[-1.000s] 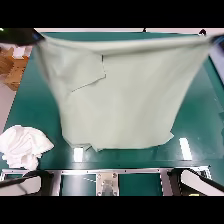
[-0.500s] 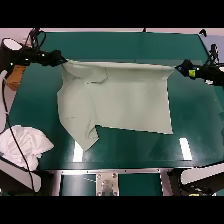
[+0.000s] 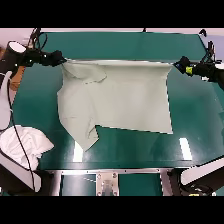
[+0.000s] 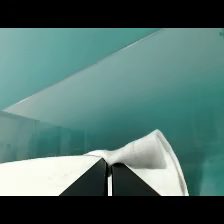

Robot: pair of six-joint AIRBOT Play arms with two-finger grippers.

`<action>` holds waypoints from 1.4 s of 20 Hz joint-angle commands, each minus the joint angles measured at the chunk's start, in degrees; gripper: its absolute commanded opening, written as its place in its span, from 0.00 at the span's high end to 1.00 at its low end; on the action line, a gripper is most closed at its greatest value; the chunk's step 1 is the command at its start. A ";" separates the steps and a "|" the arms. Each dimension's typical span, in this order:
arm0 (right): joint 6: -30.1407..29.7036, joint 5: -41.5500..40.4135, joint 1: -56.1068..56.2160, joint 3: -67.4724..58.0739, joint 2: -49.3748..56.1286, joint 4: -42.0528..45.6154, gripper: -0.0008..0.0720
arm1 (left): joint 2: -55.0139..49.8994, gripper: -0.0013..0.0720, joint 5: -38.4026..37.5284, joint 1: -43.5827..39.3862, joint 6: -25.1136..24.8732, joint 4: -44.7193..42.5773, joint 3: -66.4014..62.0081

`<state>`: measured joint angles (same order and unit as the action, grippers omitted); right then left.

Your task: Fold the shirts.

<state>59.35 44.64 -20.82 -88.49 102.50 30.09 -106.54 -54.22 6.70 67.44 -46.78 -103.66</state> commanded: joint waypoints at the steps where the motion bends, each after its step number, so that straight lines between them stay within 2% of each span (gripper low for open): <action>1: 1.40 -2.64 0.85 -3.67 1.84 -0.09 0.97 | -0.66 0.95 4.74 0.20 0.17 -0.68 -0.09; 5: 2.14 -2.60 2.73 -7.85 3.56 0.11 0.97 | -0.68 0.95 5.57 1.55 0.04 -0.79 -0.09; 8: 2.82 1.16 2.93 -7.87 3.61 2.51 0.97 | -0.68 0.94 -0.02 2.64 -0.44 -1.62 -0.09; 10: 7.96 6.36 2.14 -7.85 3.30 11.26 0.97 | -0.66 0.94 -4.81 2.89 -0.46 -4.31 -0.07; 12: 9.73 11.17 2.19 -7.06 3.30 18.49 0.98 | -0.68 0.94 -8.44 2.89 -0.46 -7.19 0.35; 20: 9.66 15.06 2.16 6.08 0.39 23.06 0.97 | -0.74 0.94 -14.64 2.89 -0.39 -10.21 9.27; 28: 10.36 15.74 3.93 10.08 -0.28 22.60 0.97 | -1.09 0.94 -15.98 2.89 0.44 -9.40 10.40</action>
<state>69.36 59.72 -17.41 -79.40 102.41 52.56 -107.55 -68.25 9.61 67.26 -56.60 -93.56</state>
